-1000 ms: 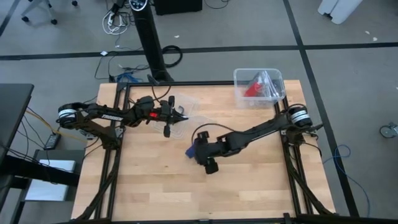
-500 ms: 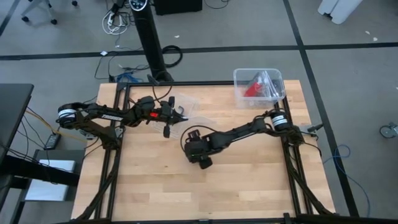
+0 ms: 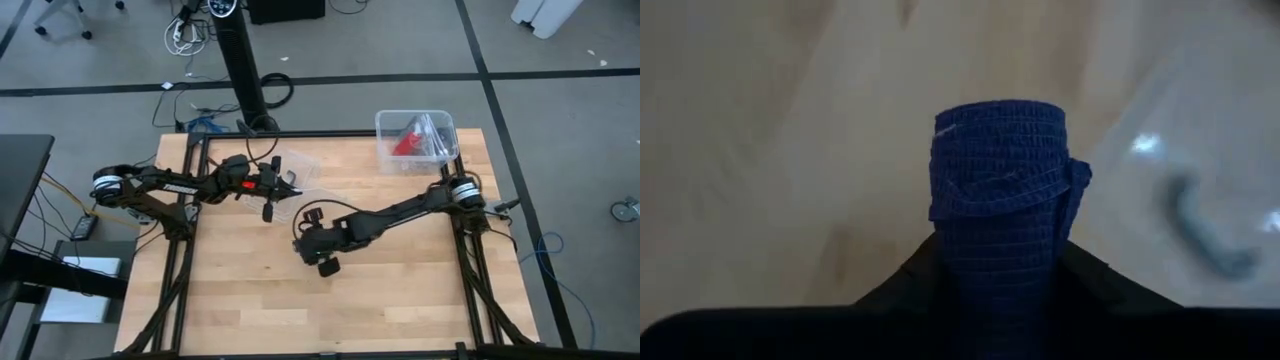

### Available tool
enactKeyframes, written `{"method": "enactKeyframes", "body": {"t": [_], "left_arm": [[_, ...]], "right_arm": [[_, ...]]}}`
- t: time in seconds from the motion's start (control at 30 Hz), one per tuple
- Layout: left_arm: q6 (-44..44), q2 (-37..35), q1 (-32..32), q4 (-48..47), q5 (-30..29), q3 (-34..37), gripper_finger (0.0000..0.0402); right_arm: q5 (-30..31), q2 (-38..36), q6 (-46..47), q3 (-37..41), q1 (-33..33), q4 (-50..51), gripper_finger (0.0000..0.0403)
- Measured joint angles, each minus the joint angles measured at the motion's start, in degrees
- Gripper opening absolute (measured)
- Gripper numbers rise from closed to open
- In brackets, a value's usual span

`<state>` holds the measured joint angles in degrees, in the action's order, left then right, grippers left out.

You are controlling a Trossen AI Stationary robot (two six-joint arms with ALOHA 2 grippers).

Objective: Roll bandage
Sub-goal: Put the blue rolled bandage inside the transparent zip bag

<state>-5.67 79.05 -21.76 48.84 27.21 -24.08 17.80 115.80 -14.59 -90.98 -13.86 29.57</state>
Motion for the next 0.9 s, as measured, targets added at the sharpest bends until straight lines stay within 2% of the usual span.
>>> {"method": "enactKeyframes", "body": {"t": [0.17, 0.27, 0.37, 0.57, 0.73, 0.9], "left_arm": [[-0.1, 0.0, 0.9, -0.2, -0.5, 0.0, 0.0000], [-0.1, 0.0, 2.4, 0.2, -0.4, 0.0, 0.0000], [-0.5, 0.0, 3.8, 0.7, -0.5, 0.0, 0.0000], [-1.6, 0.0, 6.3, 1.4, -0.4, 0.0, 0.0000], [-1.6, 0.0, 6.9, 1.5, -1.0, 0.0, 0.0000], [-1.6, 0.0, 6.9, 1.5, -1.1, 0.0, 0.0000]], "right_arm": [[10.9, -8.4, -3.1, 0.0, -3.9, -10.7, 0.0105], [13.3, -12.4, -6.6, 0.7, -4.4, -18.1, 0.0105], [15.5, -15.3, -7.5, 1.5, -3.5, -18.8, 0.0104], [15.3, -17.8, -3.0, 3.6, -0.7, -18.9, 0.0104], [12.3, -17.5, 2.1, 6.2, 1.1, -19.9, 0.0104], [14.5, -17.5, 4.6, 8.5, 1.4, -19.3, 0.0104]]}}
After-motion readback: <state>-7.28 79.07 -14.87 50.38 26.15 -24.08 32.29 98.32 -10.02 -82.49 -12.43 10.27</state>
